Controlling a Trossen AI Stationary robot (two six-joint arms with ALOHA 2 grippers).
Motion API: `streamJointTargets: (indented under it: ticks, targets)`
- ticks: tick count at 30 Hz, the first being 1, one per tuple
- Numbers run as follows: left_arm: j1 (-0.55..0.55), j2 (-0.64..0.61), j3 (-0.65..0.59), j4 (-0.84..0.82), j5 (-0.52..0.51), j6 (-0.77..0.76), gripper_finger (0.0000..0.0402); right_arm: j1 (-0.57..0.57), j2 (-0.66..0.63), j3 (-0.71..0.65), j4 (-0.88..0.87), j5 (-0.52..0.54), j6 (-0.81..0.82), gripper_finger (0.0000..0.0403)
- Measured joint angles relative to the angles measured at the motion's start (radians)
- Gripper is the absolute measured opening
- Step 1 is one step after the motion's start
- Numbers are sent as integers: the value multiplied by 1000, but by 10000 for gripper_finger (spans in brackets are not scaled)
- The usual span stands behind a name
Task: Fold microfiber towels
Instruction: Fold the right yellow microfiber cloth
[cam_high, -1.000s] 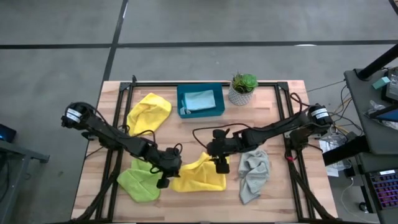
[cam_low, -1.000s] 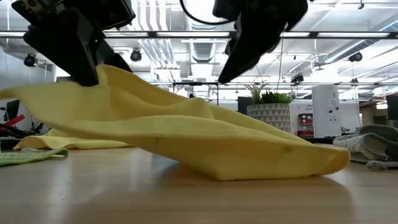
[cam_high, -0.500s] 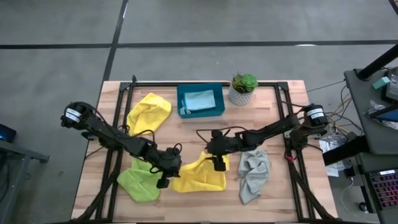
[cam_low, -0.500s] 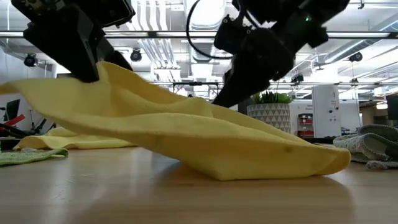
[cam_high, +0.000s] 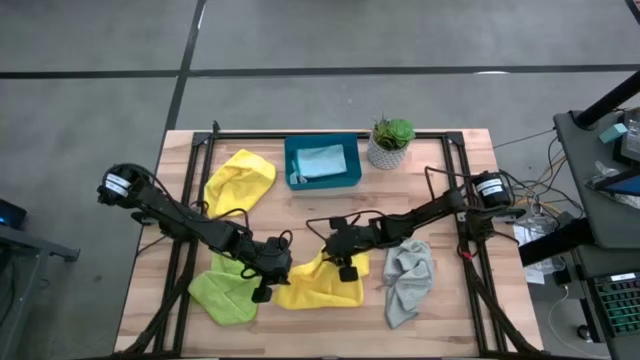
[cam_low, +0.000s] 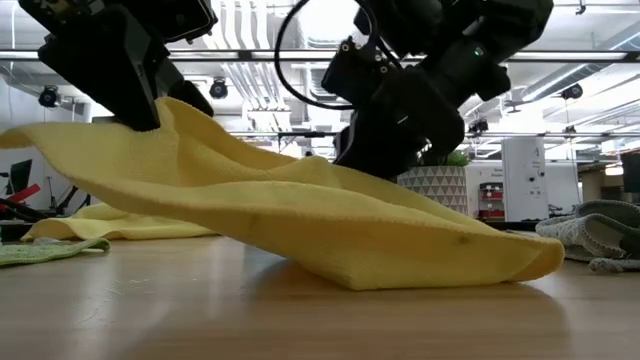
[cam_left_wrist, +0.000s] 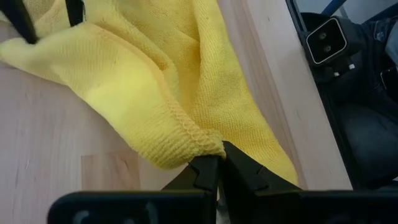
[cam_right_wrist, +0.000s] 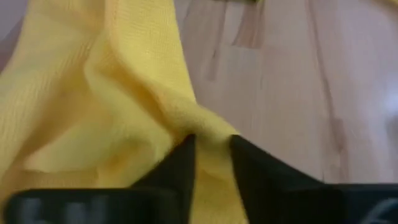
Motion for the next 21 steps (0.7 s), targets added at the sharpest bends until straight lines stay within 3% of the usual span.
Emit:
streamJointTargets:
  ticks: [2, 5, 15, 21]
  targets:
    - [0, 0, 0, -1, 0, 0, 0, 0, -5, 14, -13, 17, -36, 37]
    - [0, -5, 3, -1, 0, 0, 0, -1, -34, 40, -73, 46, -87, 15]
    - [4, -102, 27, -18, -2, -26, 0, 0, -229, 124, -344, 166, -187, 8]
    - [23, -190, 187, -294, -35, -3, 0, 0, -360, 207, -533, 199, -198, 8]
